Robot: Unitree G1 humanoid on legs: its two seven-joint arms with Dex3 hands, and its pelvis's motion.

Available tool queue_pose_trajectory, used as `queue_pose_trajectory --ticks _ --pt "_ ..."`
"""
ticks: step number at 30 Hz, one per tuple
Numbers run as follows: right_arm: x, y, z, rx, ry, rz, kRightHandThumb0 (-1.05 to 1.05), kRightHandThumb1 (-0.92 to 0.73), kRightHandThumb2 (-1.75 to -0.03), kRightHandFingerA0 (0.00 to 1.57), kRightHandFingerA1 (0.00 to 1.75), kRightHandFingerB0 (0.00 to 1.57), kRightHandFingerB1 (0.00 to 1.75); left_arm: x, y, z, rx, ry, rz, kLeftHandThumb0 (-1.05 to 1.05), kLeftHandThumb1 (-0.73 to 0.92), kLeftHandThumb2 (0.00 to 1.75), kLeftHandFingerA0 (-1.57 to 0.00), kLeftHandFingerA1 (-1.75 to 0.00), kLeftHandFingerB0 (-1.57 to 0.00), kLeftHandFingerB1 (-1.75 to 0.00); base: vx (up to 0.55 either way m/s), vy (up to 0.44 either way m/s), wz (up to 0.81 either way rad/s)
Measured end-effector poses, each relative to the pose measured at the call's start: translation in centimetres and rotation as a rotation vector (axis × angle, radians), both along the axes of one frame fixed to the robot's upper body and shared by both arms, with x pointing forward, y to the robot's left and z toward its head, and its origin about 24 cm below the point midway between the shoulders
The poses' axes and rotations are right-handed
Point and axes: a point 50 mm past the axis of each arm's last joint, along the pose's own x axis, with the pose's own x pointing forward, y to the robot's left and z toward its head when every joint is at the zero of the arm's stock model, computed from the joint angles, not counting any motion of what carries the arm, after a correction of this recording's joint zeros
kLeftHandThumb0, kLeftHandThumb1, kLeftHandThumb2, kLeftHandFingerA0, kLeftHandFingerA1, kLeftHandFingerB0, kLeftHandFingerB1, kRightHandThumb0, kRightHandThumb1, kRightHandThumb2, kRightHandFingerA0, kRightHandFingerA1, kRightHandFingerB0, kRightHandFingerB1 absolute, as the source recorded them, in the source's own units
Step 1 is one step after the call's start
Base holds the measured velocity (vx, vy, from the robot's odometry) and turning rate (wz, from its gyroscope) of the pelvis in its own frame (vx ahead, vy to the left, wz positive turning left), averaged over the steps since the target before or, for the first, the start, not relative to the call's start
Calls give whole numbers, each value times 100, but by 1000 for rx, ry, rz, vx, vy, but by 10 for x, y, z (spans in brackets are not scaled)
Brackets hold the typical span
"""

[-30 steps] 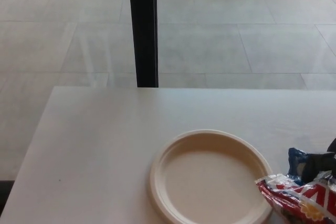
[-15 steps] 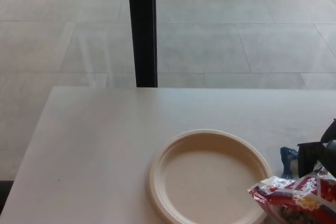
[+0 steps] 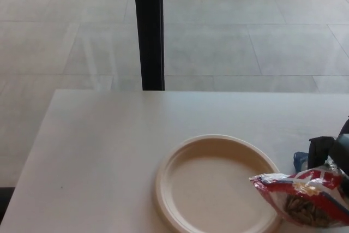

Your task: The robot uses its right hand to pick up a bag of sunflower seeds kept in the middle of the desk and tilts it over a plate kept next to it to pour out a few seeds and then puts the bag of seeds back on the desk

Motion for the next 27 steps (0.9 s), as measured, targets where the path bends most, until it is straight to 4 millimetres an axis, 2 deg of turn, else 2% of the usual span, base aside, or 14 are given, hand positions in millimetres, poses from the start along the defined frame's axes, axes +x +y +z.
queue_pose_trajectory --ticks 1,2,3,4,5,7,8,15,16,17,20,23,25,27 --pt "0 0 1 3 4 -8 -31 -61 -95 93 175 75 150 0 0 0 0 1 0 -58 77 87 -41 -72 -23 -56 0 0 0" --pt "1 0 2 7 7 -18 -34 -62 -94 94 175 67 169 0 0 0 0 1 1 -61 81 84 -40 -70 -23 -55 0 0 0" --pt "1 0 3 11 10 -28 -35 -61 -94 94 175 67 175 0 0 0 0 1 0 -34 62 118 -26 -63 -13 -56 0 0 0" --pt "2 -1 5 17 11 -40 -35 -62 -93 96 175 70 174 0 0 0 2 0 -3 -34 64 119 -25 -63 -12 -56 0 0 0" --pt "4 -2 7 23 10 -52 -38 -62 -95 93 175 74 164 0 0 1 3 -3 -4 -33 66 120 -21 -61 -11 -56 0 0 0" --pt "7 -4 14 32 5 -75 -40 -60 -98 93 175 73 170 1 1 1 5 -6 -5 -34 64 119 -28 -65 -12 -56 0 0 0" --pt "8 -4 15 34 3 -80 -41 -58 -100 94 175 74 171 1 1 1 6 -7 -6 -34 64 119 -21 -61 -11 -56 0 0 0" --pt "14 -2 27 39 5 -93 -43 -51 -100 96 175 74 175 1 1 2 9 -5 -13 -33 65 120 -24 -61 -13 -56 0 0 0" --pt "15 0 29 37 5 -87 -46 -47 -106 98 175 74 175 1 1 2 9 -5 -13 -33 65 121 -22 -62 -13 -57 0 0 0" --pt "15 1 30 37 4 -83 -50 -46 -109 97 175 75 175 2 2 2 10 -7 -14 -34 62 119 -28 -65 -14 -57 0 0 0" --pt "17 6 34 26 7 -61 -53 -46 -112 96 175 75 175 1 3 3 13 -12 -12 -33 64 120 -23 -61 -12 -56 0 0 0" --pt "19 14 40 -2 16 -35 -53 -49 -107 94 175 77 173 2 4 5 17 -8 -20 -33 64 120 -25 -62 -15 -57 0 0 0" --pt "21 22 43 -32 30 -16 -52 -52 -104 95 175 71 174 2 4 5 18 -9 -23 -33 64 120 -24 -62 -14 -57 0 0 0" --pt "24 28 46 -58 44 -6 -54 -54 -101 93 175 76 160 2 4 5 18 -9 -23 -34 62 119 -23 -62 -12 -56 0 0 0"
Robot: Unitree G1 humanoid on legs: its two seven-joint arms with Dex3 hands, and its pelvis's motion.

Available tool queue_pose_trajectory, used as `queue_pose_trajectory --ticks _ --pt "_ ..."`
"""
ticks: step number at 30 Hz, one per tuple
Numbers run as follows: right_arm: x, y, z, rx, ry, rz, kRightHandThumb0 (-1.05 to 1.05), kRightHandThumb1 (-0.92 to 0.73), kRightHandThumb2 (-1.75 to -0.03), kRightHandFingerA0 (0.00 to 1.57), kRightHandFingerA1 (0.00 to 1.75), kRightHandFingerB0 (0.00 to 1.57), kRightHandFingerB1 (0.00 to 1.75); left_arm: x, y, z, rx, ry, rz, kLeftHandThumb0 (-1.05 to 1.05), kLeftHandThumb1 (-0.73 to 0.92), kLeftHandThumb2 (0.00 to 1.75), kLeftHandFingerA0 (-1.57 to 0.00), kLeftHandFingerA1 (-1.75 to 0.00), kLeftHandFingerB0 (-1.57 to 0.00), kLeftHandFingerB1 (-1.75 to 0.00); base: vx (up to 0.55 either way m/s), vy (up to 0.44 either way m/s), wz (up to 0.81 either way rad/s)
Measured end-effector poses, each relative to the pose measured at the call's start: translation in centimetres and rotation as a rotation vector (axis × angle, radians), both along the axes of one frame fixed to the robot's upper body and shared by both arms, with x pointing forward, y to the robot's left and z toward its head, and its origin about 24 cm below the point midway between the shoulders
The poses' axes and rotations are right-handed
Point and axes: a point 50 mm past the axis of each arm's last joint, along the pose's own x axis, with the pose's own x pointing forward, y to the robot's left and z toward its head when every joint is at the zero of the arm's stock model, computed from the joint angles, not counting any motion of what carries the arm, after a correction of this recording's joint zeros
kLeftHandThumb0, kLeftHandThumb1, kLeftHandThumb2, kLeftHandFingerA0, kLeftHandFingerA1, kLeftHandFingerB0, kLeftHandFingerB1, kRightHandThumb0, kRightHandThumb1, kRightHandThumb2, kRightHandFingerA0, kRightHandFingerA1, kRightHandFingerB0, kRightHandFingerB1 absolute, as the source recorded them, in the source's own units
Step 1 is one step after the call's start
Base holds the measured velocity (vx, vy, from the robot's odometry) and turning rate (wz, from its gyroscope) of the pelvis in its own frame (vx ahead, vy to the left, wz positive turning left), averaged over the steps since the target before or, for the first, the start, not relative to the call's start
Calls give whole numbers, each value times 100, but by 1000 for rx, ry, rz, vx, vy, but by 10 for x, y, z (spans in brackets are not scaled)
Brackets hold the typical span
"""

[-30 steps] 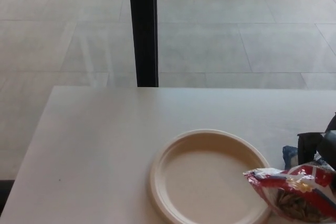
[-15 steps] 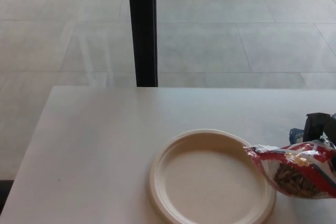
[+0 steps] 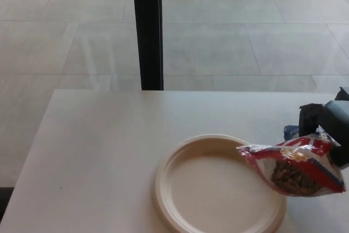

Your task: The robot uses its right hand to pick up a bag of sunflower seeds kept in the middle of the desk and tilts it over a plate kept next to it to pour out a few seeds and then puts the bag of seeds back on the desk

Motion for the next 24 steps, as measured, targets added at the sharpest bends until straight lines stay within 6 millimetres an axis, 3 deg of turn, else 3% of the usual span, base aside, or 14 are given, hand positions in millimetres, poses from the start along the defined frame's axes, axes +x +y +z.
queue_pose_trajectory --ticks 6,7,9,10,11,12,13,14,15,16,18,19,23,24 --pt "11 12 9 -85 47 -7 -55 -64 -85 88 165 79 112 0 0 0 1 -2 2 -34 62 119 -21 -61 -12 -56 0 0 0" --pt "14 13 12 -101 53 -17 -54 -65 -84 87 162 81 111 0 0 0 1 -2 2 -66 82 90 -36 -69 -19 -54 0 0 0" --pt "19 14 16 -125 62 -41 -56 -72 -76 84 161 79 116 0 0 0 1 -1 4 -34 62 119 -23 -61 -12 -57 0 0 0" --pt "22 14 18 -136 64 -54 -57 -73 -76 84 163 79 119 0 0 0 0 -2 4 -66 84 75 -32 -68 -14 -51 0 0 0" --pt "25 14 20 -145 66 -68 -56 -74 -75 85 162 79 123 1 0 0 0 -2 4 -65 85 75 -33 -68 -15 -51 0 0 0" --pt "28 13 22 -155 68 -86 -55 -72 -76 85 157 81 122 0 0 0 -1 -2 6 -64 62 110 -31 -66 -9 -54 0 0 0" --pt "31 13 25 -162 68 -105 -56 -69 -78 86 157 80 123 0 0 0 -1 -1 7 -63 86 74 -30 -67 -13 -50 0 0 0" --pt "33 12 27 -166 67 -121 -56 -69 -78 86 157 80 123 0 0 -1 -1 -1 8 -63 86 74 -30 -67 -13 -50 0 0 0" --pt "36 11 29 -169 65 -143 -55 -68 -77 82 166 75 139 0 0 -1 -2 -1 10 -66 60 108 -28 -66 -6 -53 0 0 0" --pt "37 10 31 -170 64 -155 -57 -68 -79 82 166 75 144 0 0 -1 -2 -1 11 -63 86 73 -29 -65 -12 -49 0 0 0" --pt "42 9 33 -196 67 -196 -57 -67 -79 83 164 76 141 0 1 -1 -2 -3 16 -63 86 72 -28 -65 -11 -49 0 0 0" --pt "43 8 34 -211 66 -207 -56 -66 -81 82 166 76 139 0 1 -1 -3 -4 20 -66 63 109 -24 -63 -3 -51 0 0 0" --pt "45 13 39 -265 40 -216 -55 -61 -86 88 168 83 124 2 2 0 -5 -10 18 -70 64 112 -22 -63 -3 -51 0 0 0" --pt "45 16 39 -274 34 -209 -56 -61 -86 88 172 81 143 3 2 1 -6 -12 16 -66 80 97 -29 -66 -13 -53 0 0 0"
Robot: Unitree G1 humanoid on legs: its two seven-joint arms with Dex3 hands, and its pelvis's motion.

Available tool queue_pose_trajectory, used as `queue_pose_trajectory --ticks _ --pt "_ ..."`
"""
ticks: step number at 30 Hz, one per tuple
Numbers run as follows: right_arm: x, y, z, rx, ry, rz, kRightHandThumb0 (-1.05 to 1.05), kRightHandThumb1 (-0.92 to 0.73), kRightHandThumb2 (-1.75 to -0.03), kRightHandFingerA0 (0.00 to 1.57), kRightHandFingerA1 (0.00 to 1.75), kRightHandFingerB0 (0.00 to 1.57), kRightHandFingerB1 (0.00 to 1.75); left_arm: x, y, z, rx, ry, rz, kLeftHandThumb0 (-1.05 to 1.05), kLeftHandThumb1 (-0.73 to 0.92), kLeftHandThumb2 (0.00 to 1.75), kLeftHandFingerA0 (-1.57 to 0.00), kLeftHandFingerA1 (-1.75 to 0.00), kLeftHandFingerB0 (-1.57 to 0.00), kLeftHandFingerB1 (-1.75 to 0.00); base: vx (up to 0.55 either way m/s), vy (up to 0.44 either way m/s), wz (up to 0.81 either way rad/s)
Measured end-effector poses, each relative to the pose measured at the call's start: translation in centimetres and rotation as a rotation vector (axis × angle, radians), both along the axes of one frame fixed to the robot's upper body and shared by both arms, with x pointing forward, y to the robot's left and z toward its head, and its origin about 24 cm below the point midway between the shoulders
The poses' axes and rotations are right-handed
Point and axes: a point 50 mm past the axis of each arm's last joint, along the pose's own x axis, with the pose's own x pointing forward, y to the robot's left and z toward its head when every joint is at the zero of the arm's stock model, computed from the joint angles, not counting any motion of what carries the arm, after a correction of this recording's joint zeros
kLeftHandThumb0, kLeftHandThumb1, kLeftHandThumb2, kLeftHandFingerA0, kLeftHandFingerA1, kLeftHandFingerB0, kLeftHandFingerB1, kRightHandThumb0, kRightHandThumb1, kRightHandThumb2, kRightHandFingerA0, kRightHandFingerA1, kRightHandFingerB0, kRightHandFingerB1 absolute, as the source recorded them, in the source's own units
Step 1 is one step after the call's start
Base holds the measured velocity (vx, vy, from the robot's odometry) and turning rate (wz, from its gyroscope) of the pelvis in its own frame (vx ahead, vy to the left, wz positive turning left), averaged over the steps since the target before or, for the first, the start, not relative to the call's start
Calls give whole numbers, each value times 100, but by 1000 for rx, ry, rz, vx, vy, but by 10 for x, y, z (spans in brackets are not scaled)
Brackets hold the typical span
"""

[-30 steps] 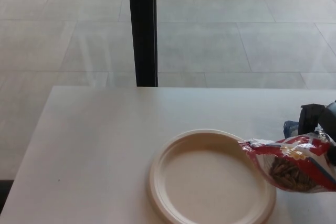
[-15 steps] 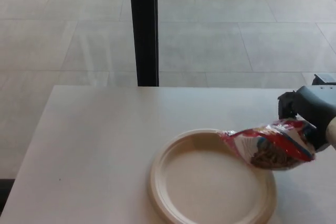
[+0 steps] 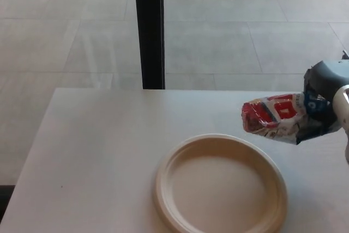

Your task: The robot uses its right hand to pick up a bag of sunflower seeds kept in the middle of the desk and tilts it over a plate kept next to it to pour out a few seeds and then puts the bag of seeds back on the desk

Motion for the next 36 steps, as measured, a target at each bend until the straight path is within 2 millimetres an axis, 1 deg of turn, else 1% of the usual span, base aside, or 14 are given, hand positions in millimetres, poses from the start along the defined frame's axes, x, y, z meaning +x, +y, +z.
queue_pose_trajectory --ticks 1,2,3,4,5,9,10,11,12,15,17,18,35,36 --pt "-1 4 1 -10 -9 15 -53 -58 -87 89 175 78 152 1 0 0 -1 -4 -5 -61 89 73 -27 -64 -12 -48 0 0 0" --pt "-2 7 3 -13 -19 29 -52 -54 -93 86 175 73 156 3 1 1 -1 -10 -10 -67 64 110 -25 -64 -3 -51 0 0 0" --pt "-4 11 5 -22 -33 49 -52 -54 -93 86 175 73 156 4 1 1 -1 -15 -13 -67 64 110 -25 -64 -3 -51 0 0 0" --pt "-5 15 6 -33 -47 72 -51 -48 -98 90 175 76 164 4 1 1 -1 -15 -14 -62 89 74 -29 -66 -13 -49 0 0 0" --pt "-8 20 6 -42 -63 99 -51 -48 -98 90 175 76 164 5 2 2 0 -17 -17 -62 89 74 -29 -66 -13 -49 0 0 0" --pt "-15 29 4 -41 -101 168 -49 -49 -99 91 175 77 161 7 3 3 5 -16 -25 -61 65 111 -27 -65 -7 -53 0 0 0" --pt "-17 33 4 -45 -119 195 -48 -53 -96 88 175 78 150 7 3 3 6 -14 -30 -62 91 71 -29 -65 -13 -48 0 0 0" --pt "-19 36 3 -51 -133 215 -47 -55 -96 88 175 76 146 8 4 4 8 -13 -35 -61 91 73 -29 -66 -14 -50 0 0 0" --pt "-21 39 3 -58 -150 238 -45 -53 -97 91 175 78 148 8 4 4 9 -12 -39 -60 67 113 -25 -64 -6 -53 0 0 0" --pt "-26 44 2 -64 -184 280 -45 -50 -95 91 175 73 164 11 5 6 15 -22 -55 -64 82 94 -34 -70 -17 -55 0 0 0" --pt "-28 45 0 -66 -199 300 -44 -46 -98 95 175 81 159 12 5 7 17 -26 -61 -66 65 111 -27 -66 -8 -54 0 0 0" --pt "-28 45 -1 -67 -206 309 -47 -46 -104 94 175 77 162 13 6 7 18 -28 -63 -64 83 90 -33 -69 -20 -56 0 0 0" --pt "-30 45 -5 -121 -276 378 -47 -46 -104 94 175 77 162 12 6 7 16 -20 -51 -64 83 90 -33 -69 -20 -56 0 0 0" --pt "-30 45 -5 -122 -277 380 -49 -56 -89 94 175 68 169 12 6 7 16 -20 -50 -73 63 111 -31 -68 -10 -54 0 0 0"
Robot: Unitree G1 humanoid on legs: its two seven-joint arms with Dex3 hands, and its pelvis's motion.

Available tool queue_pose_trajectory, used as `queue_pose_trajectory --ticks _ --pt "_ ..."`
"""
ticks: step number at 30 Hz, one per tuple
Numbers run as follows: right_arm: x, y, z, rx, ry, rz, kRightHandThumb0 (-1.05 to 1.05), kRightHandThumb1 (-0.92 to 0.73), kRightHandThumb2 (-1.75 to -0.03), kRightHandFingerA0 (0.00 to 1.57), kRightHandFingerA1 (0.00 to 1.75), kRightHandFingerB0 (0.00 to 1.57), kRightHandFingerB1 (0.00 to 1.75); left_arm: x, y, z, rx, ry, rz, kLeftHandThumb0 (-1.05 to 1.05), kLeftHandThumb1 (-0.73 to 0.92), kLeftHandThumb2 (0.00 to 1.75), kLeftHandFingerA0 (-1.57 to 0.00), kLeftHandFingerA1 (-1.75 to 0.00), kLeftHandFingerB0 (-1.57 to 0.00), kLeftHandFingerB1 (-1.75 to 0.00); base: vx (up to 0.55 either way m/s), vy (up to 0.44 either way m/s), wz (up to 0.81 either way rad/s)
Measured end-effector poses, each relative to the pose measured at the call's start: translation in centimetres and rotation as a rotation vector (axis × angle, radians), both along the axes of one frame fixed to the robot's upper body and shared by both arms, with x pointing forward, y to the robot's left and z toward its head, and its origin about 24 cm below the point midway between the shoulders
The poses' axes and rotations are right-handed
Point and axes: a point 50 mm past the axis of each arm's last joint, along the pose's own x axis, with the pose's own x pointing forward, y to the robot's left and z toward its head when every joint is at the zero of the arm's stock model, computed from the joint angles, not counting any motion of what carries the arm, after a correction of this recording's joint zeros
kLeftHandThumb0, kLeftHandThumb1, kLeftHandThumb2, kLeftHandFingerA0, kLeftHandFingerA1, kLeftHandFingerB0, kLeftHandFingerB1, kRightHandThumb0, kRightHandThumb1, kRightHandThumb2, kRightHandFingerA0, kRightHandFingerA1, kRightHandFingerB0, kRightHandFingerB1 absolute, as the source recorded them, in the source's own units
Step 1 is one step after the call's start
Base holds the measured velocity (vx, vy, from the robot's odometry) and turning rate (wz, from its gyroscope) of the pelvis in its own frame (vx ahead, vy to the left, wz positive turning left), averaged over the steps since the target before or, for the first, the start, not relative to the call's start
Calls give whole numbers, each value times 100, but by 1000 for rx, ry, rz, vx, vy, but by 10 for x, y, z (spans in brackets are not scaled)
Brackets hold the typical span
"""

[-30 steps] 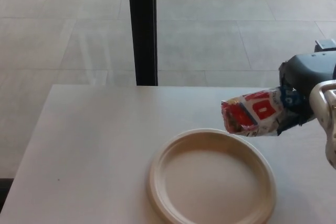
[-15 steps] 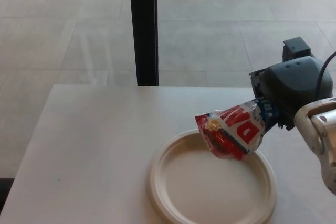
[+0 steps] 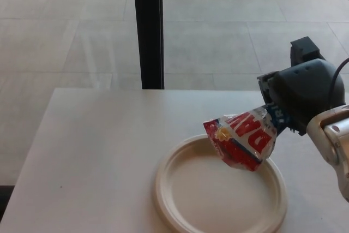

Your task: The robot uses its right hand to pick up a bag of sunflower seeds kept in the middle of the desk and tilts it over a plate kept next to it to pour out a few seeds and then puts the bag of seeds back on the desk

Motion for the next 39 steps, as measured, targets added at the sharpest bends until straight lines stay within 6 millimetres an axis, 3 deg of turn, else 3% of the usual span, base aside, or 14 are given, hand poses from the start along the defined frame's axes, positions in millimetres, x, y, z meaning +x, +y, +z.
queue_pose_trajectory --ticks 3,5,8,9,10,11,12,13,15,21,24,26,28,39 --pt "-1 3 -2 -57 -1 9 -50 -60 -88 95 175 67 168 0 0 0 0 0 2 -73 66 114 -24 -65 -3 -51 0 0 0" --pt "-2 6 -4 -102 0 18 -52 -60 -80 94 175 68 167 0 0 0 -1 1 2 -69 66 115 -28 -66 -8 -54 0 0 0" --pt "-3 11 -6 -158 -5 34 -51 -59 -85 95 175 68 167 0 0 0 0 0 0 -73 68 115 -24 -65 -4 -52 0 0 0" --pt "-4 13 -7 -174 -7 39 -50 -58 -86 96 175 69 166 0 0 0 0 0 0 -70 65 112 -29 -67 -10 -54 0 0 0" --pt "-5 15 -7 -189 -8 43 -50 -58 -85 95 175 68 165 0 0 0 0 -1 1 -68 84 93 -32 -68 -17 -55 0 0 0" --pt "-5 16 -8 -203 -10 45 -50 -58 -85 95 175 68 165 0 0 0 1 -1 1 -68 84 93 -32 -68 -17 -55 0 0 0" --pt "-6 17 -8 -216 -13 46 -50 -60 -83 95 175 68 166 0 1 0 2 -2 2 -69 66 112 -27 -65 -7 -53 0 0 0" --pt "-6 17 -8 -228 -15 45 -51 -61 -84 95 175 68 165 0 1 1 2 -3 4 -67 67 114 -24 -64 -4 -52 0 0 0" --pt "-6 16 -9 -259 -19 39 -50 -58 -85 94 175 73 155 -2 1 1 1 3 5 -70 66 113 -27 -66 -8 -54 0 0 0" --pt "-6 13 -8 -312 -29 16 -50 -59 -84 94 175 70 156 -7 2 0 -7 23 26 -61 67 114 -22 -63 -1 -51 0 0 0" --pt "-6 12 -7 -326 -30 11 -53 -62 -83 95 175 70 159 -8 2 0 -10 22 28 -70 67 113 -21 -63 -2 -52 0 0 0" --pt "-6 11 -8 -335 -30 8 -53 -61 -83 94 175 72 151 -8 2 0 -12 18 29 -66 66 113 -23 -65 -7 -54 0 0 0" --pt "-6 11 -8 -345 -28 3 -52 -62 -82 93 175 70 154 -7 2 1 -13 9 30 -78 68 118 -24 -66 -6 -53 0 0 0" --pt "-8 11 -12 -380 -17 -7 -52 -64 -77 94 175 67 163 -3 1 -1 -11 -7 29 -75 67 118 -22 -64 -6 -53 0 0 0"
